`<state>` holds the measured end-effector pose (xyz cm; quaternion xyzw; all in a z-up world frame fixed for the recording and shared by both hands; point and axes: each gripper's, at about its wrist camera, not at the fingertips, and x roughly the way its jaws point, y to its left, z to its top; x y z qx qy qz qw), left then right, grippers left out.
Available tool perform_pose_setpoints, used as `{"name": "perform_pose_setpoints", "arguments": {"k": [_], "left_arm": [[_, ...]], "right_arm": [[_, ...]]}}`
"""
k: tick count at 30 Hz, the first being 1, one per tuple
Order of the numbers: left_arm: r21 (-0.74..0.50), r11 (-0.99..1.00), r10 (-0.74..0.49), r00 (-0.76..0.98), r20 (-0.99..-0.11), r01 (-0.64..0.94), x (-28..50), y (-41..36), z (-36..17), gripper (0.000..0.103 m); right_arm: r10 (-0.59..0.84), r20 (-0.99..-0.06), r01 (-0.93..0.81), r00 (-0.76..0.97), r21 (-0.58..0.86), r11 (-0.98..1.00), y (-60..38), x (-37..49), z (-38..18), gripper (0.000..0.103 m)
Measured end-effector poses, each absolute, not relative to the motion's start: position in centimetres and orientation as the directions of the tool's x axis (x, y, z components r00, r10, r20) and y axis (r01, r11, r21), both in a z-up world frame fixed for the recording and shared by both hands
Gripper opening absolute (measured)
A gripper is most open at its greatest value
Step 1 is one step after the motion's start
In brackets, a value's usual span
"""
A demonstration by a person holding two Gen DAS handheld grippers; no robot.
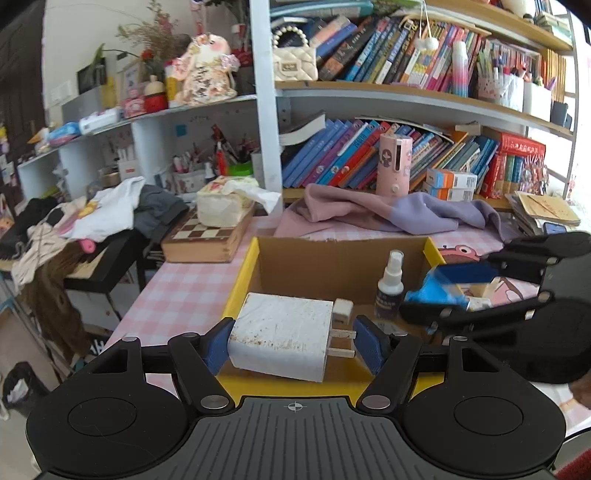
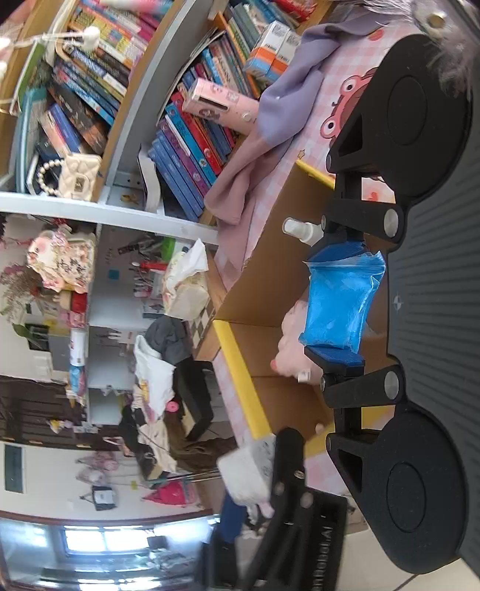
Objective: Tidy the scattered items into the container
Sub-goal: 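Lower the charger into the yellow box with the left tool while the right tool drops the blue packet in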
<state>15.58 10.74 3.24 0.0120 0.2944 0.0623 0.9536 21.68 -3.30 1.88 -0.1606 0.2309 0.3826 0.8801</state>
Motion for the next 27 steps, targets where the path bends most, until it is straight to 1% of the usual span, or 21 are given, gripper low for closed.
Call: {"name": "perform_pose_setpoints", "arguments": {"k": [5,13,22,27], "left_arm": [[0.088,0.994,0.106,0.798,-0.594,-0.067,21.1,10.9,3.1,0.069],[0.098,0.995,0.059,0.705,-0.707,0.016,29.6,10.8,0.6,0.069],[0.128,0.99,0.067,0.606,-0.793,0.057,33.9,9.8,-3.0,0.069],[0.152,0.986,0.087,0.585,-0.806,0.063,34.5,9.6,-3.7,0.069]], "right_arm": [[0.598,-0.597,-0.774,0.535,-0.064,0.63,-2.1,25.3,0.4,0.045],[0.542,-0.698,-0.829,0.468,-0.135,0.543,0.6,28.6,-2.2,0.045],[0.488,-0.772,-0.857,0.408,-0.14,0.497,2.2,29.7,-3.5,0.045],[0.458,-0.791,-0.85,0.406,-0.142,0.507,2.5,30.1,-3.7,0.045]]}}
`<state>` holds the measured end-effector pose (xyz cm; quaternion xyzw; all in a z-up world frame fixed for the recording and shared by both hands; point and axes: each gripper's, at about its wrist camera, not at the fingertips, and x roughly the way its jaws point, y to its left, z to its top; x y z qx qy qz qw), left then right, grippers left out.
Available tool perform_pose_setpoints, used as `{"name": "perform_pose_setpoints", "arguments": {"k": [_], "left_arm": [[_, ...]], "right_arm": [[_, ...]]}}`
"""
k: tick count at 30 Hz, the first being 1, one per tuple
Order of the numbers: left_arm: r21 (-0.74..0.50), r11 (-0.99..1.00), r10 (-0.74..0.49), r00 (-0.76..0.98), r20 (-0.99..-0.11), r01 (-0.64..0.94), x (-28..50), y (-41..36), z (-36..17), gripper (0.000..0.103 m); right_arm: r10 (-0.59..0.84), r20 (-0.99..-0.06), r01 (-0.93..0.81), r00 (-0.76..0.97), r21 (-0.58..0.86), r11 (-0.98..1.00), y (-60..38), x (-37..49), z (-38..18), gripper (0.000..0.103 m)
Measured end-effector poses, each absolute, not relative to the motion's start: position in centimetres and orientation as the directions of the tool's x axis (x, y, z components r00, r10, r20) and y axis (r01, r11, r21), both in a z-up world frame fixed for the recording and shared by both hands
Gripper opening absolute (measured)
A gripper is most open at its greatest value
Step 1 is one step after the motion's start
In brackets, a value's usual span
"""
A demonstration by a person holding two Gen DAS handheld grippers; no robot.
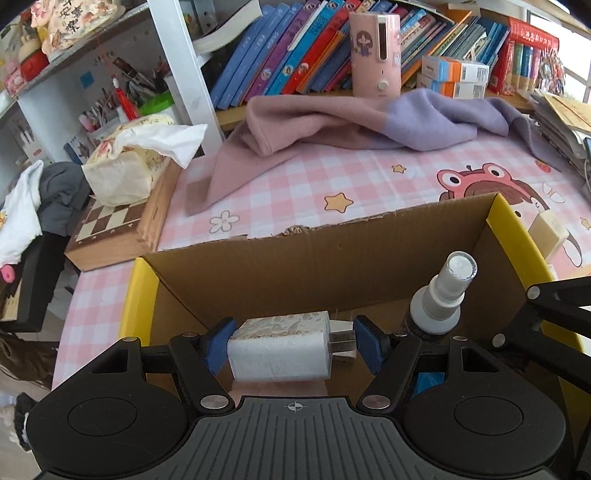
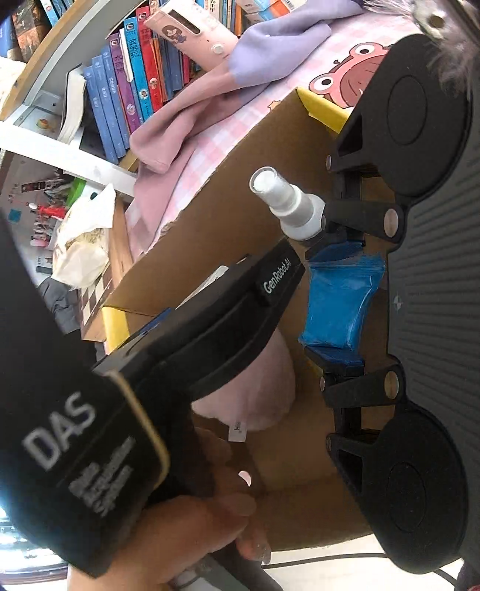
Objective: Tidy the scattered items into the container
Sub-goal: 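Lower the charger into the yellow box with the left tool while the right tool drops the blue packet in, then withdraw both open tools up and away from the yellow box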
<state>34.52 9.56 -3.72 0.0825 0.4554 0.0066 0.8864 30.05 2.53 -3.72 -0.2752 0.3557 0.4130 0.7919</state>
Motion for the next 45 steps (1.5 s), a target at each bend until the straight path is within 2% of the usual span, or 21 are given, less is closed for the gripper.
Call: {"name": "perform_pose_setpoints", "arguments": {"k": [9,10,11,12,13,15,22,25,31,37,45], "left_arm": [[0.173,0.983,0.101,0.593,-0.799,0.067,34.3,9.2,-3.8,0.071],[0.177,0.982,0.103,0.602,-0.792,0.066,34.1,9.1,-3.6,0.071],[0.18,0.981,0.104,0.61,-0.786,0.066,33.9,9.1,-3.4,0.077],[0.183,0.981,0.104,0.617,-0.78,0.066,33.7,9.1,-3.2,0.082],[0.185,0.98,0.104,0.626,-0.773,0.067,33.4,9.0,-3.0,0.082],[0.184,0.98,0.096,0.639,-0.763,0.073,33.0,9.0,-2.6,0.082],[0.195,0.98,0.109,0.688,-0.718,0.049,30.4,9.1,-0.5,0.082],[0.201,0.98,0.134,0.729,-0.671,0.005,28.1,9.2,0.9,0.083],[0.115,0.99,0.131,0.794,-0.593,-0.078,23.2,10.1,3.4,0.087],[0.128,0.989,0.133,0.835,-0.534,-0.076,19.0,9.3,4.8,0.087],[0.074,0.993,0.12,0.843,-0.524,-0.095,13.8,8.4,4.8,0.089]], "right_arm": [[0.457,-0.794,-0.847,0.4,-0.13,0.516,2.5,30.4,-3.8,0.047],[0.459,-0.793,-0.845,0.401,-0.127,0.519,2.5,30.4,-3.7,0.051],[0.464,-0.789,-0.844,0.402,-0.123,0.522,2.5,30.5,-3.6,0.06],[0.472,-0.785,-0.843,0.402,-0.116,0.525,2.4,30.5,-3.4,0.064],[0.479,-0.78,-0.842,0.403,-0.111,0.528,2.3,30.5,-3.3,0.07],[0.49,-0.773,-0.838,0.402,-0.095,0.538,2.1,30.4,-3.1,0.073],[0.53,-0.734,-0.817,0.425,-0.059,0.573,0.8,28.9,-1.6,0.075],[0.553,-0.701,-0.801,0.451,-0.045,0.597,-0.2,28.0,-0.4,0.075],[0.573,-0.627,-0.755,0.529,-0.038,0.655,-3.0,25.4,2.0,0.075],[0.557,-0.567,-0.698,0.607,-0.045,0.714,-5.4,23.0,3.2,0.075],[0.499,-0.504,-0.601,0.705,-0.053,0.797,-8.5,19.1,3.6,0.077]]}}
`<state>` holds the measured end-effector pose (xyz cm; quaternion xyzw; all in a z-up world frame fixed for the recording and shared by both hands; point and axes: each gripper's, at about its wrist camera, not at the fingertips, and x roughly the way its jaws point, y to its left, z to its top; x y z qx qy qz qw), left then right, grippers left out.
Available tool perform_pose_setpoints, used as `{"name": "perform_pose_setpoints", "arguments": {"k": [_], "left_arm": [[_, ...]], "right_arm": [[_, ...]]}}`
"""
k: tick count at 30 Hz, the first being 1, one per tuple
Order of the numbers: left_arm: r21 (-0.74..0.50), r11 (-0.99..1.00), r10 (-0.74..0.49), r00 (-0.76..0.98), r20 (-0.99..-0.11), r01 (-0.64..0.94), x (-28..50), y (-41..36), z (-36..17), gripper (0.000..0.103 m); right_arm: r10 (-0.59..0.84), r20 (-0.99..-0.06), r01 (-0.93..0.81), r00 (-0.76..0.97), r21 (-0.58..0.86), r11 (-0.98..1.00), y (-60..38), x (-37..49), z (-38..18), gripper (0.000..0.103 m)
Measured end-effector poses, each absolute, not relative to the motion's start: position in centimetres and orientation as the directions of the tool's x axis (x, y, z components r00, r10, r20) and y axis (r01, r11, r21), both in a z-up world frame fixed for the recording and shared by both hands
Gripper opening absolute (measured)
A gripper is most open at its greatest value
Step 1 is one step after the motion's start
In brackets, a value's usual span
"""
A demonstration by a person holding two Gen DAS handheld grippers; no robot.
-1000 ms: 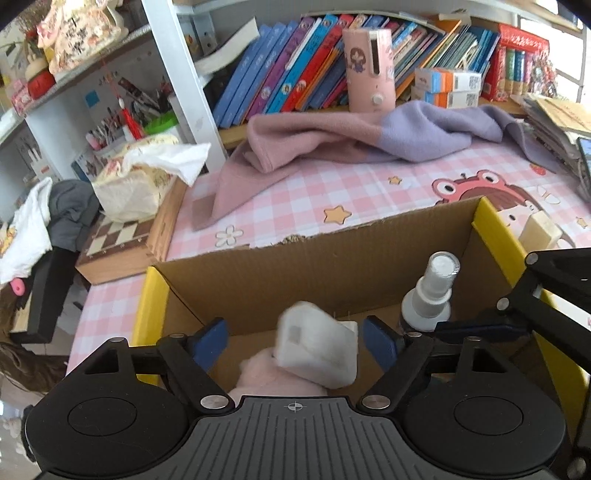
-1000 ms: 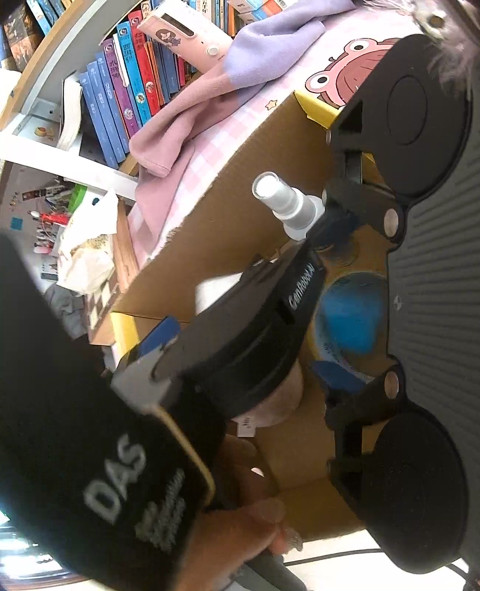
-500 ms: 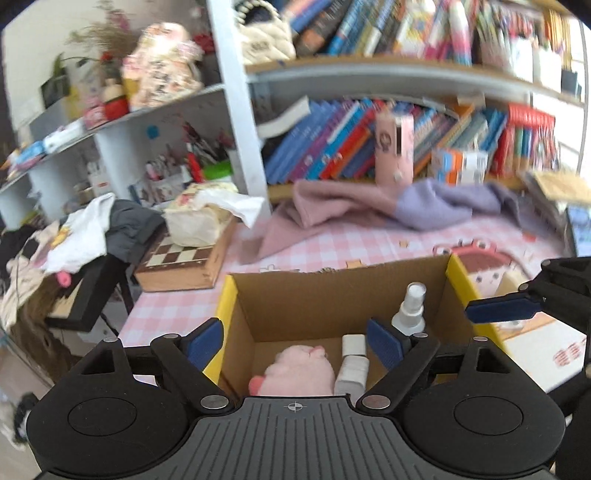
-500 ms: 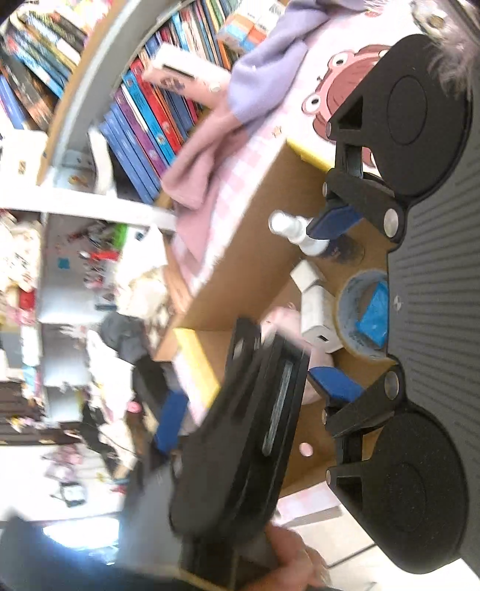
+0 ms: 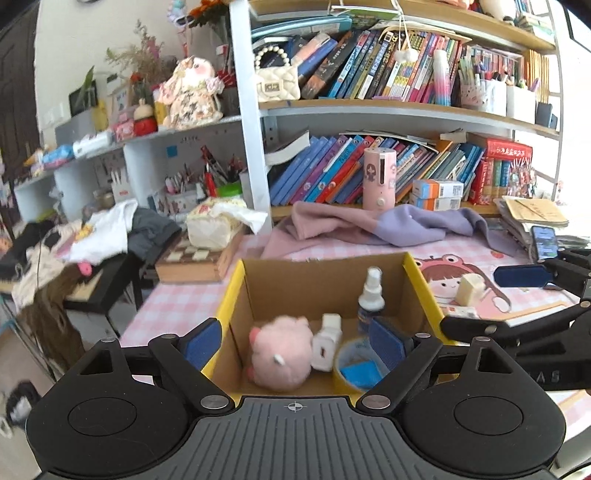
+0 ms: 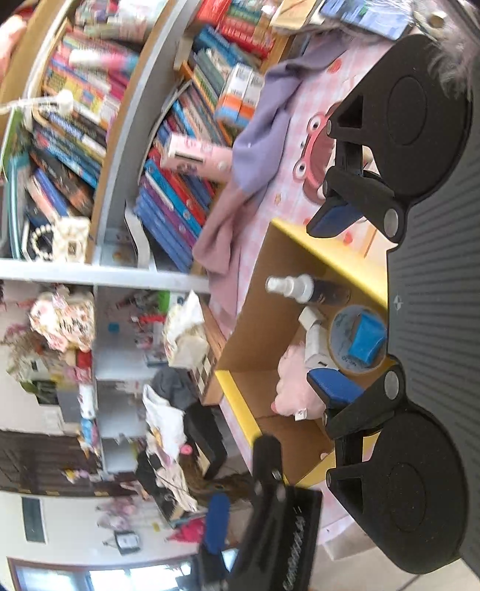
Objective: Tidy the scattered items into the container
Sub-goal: 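Withdraw both open tools up and away from the yellow box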
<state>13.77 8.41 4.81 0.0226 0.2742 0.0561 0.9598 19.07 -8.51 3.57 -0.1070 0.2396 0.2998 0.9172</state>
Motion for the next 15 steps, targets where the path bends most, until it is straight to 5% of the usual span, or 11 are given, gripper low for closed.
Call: {"name": "perform_pose_setpoints", "arguments": {"k": [15], "left_arm": [[0.074,0.992,0.128,0.83,-0.543,-0.104,7.6,6.9,3.1,0.089]], "right_arm": [[0.417,-0.496,-0.514,0.762,-0.071,0.855,-11.8,11.7,2.1,0.081]]}}
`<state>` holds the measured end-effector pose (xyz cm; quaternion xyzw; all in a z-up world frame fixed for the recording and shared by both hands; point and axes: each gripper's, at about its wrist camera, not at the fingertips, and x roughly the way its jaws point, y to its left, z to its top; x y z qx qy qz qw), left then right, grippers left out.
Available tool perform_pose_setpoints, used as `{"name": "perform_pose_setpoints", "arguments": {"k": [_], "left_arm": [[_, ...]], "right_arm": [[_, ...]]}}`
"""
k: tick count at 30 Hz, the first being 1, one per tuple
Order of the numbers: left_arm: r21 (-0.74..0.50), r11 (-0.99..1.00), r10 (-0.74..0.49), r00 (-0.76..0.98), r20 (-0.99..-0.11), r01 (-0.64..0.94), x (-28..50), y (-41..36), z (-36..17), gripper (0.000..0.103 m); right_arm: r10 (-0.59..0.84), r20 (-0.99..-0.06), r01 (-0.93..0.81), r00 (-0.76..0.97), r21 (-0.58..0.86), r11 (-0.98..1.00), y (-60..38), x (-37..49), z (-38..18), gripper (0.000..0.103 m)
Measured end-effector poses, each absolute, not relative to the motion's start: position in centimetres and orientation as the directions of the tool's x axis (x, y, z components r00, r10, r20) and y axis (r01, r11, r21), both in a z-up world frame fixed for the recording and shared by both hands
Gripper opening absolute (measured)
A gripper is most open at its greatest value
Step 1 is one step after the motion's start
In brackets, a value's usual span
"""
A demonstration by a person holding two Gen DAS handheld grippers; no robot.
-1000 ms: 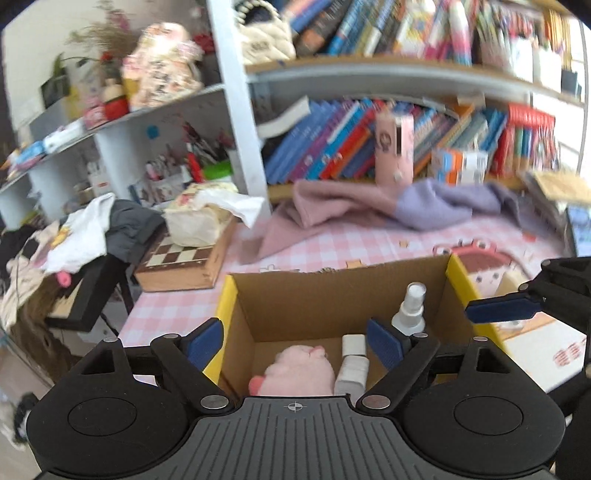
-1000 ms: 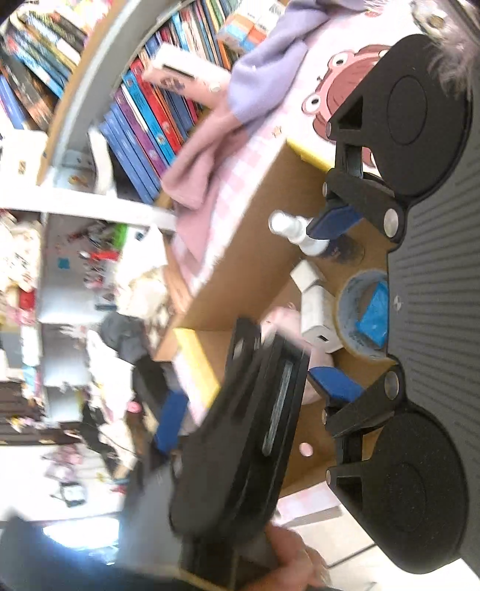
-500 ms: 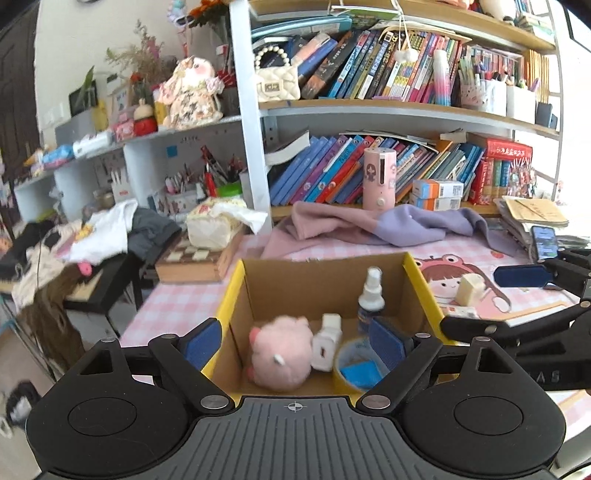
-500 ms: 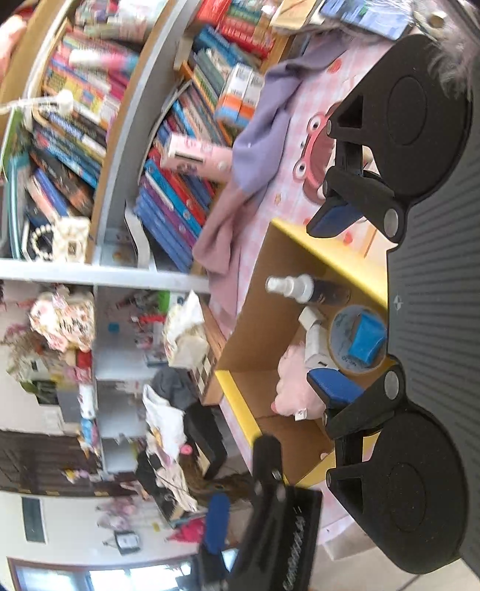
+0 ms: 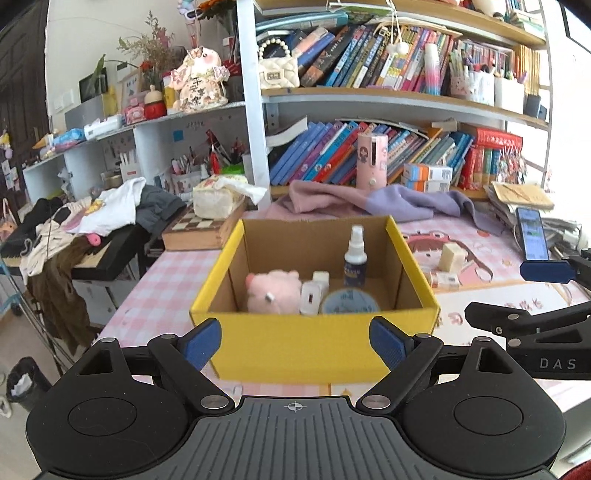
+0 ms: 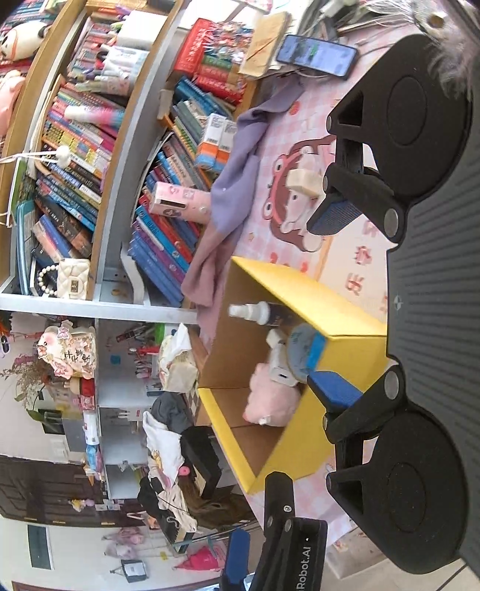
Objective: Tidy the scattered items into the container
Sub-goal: 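Withdraw both open tools up and away from the yellow box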
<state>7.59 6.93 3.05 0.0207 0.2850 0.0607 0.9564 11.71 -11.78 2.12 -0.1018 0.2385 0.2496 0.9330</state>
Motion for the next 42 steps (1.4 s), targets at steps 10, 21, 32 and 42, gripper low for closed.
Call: {"name": "perform_pose_setpoints", "arguments": {"k": [10,21,32,42], "left_arm": [[0.09,0.991,0.131,0.786,-0.604,-0.096,4.6,6.0,0.8,0.092],[0.104,0.989,0.145,0.739,-0.658,-0.101,2.8,5.1,-1.3,0.093],[0.083,0.994,0.105,0.714,-0.692,-0.066,2.4,3.8,-2.5,0.096],[0.058,0.998,0.026,0.688,-0.725,0.024,2.5,1.5,-3.5,0.096]], "right_arm": [[0.409,-0.578,-0.529,0.707,-0.048,0.847,-12.1,8.2,-0.1,0.084],[0.353,-0.634,-0.52,0.688,-0.092,0.849,-12.4,6.4,-1.5,0.09],[0.285,-0.655,-0.484,0.7,-0.142,0.864,-13.7,5.5,-2.2,0.096],[0.218,-0.68,-0.432,0.7,-0.16,0.888,-15.5,4.8,-2.9,0.096]]}}
